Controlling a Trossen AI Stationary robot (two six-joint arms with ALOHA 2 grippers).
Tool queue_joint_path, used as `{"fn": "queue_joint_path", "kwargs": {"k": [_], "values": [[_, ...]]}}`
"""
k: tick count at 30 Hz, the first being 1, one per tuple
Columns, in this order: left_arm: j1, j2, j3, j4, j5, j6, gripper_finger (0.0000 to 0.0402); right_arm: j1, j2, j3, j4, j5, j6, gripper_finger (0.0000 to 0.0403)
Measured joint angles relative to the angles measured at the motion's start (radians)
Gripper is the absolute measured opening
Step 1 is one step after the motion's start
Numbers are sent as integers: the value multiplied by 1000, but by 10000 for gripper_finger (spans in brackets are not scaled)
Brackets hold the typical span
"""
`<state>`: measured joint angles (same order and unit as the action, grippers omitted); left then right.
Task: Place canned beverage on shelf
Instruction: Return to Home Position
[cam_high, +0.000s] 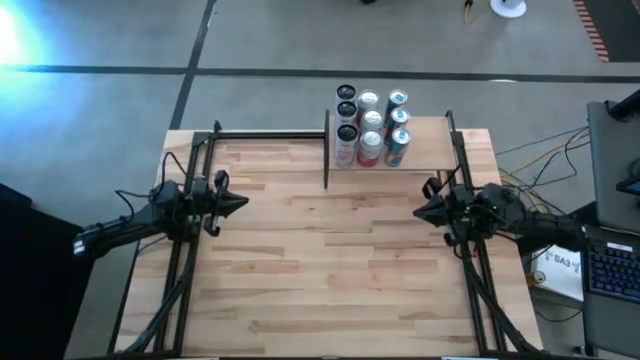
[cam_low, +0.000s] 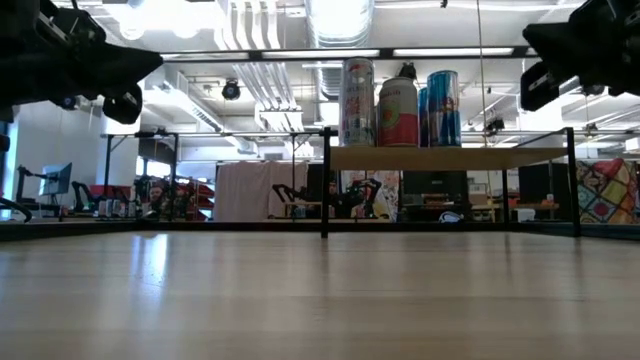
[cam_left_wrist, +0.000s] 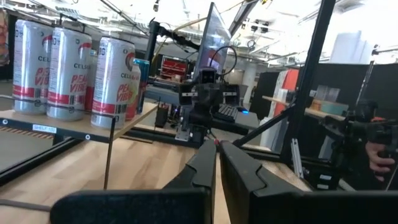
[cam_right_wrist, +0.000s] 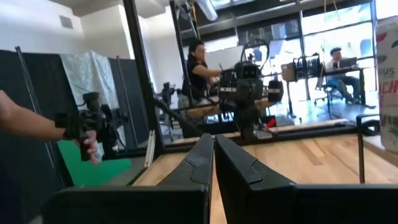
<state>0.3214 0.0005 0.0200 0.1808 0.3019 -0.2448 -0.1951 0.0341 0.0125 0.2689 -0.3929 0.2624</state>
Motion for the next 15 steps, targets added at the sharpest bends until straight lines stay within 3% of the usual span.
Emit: {"fn": "queue_joint_path", "kwargs": {"k": [9,15], "values": [[-14,-1,-6,-9,21,-36,0,-2,-6,-1,-10,1,29,9],[-28,0,-9,-118,-88,42,0,-2,-6,-1,-2,1,-34,9]]}}
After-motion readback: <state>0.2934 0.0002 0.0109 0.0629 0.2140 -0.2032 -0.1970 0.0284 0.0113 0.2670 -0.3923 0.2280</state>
